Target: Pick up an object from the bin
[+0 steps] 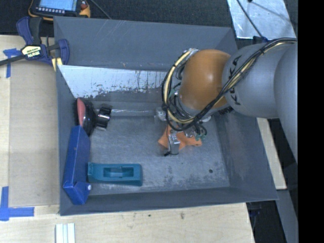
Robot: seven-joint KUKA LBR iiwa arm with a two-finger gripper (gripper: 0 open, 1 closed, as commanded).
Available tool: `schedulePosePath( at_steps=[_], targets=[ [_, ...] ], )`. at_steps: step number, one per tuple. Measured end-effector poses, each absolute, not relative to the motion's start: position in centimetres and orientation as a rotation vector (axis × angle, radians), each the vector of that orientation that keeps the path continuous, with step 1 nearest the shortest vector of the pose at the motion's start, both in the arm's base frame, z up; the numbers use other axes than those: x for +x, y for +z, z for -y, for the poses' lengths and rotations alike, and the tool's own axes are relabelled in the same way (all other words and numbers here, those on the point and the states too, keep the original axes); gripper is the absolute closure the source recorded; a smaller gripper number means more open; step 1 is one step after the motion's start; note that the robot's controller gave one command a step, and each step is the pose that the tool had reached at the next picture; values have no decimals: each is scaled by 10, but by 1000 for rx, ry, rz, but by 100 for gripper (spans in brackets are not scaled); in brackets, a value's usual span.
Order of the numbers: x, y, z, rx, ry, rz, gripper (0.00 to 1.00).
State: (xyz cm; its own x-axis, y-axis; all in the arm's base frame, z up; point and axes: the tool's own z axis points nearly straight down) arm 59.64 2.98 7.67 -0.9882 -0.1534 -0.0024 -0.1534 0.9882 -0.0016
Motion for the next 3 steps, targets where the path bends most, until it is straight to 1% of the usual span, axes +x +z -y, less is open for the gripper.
schedulePosePath(
  at_steps=[1, 3],
  targets=[
    [558, 71, 13, 227, 0, -3130, 100],
    [558, 72, 13, 225, 0, -3131, 100]
  ],
)
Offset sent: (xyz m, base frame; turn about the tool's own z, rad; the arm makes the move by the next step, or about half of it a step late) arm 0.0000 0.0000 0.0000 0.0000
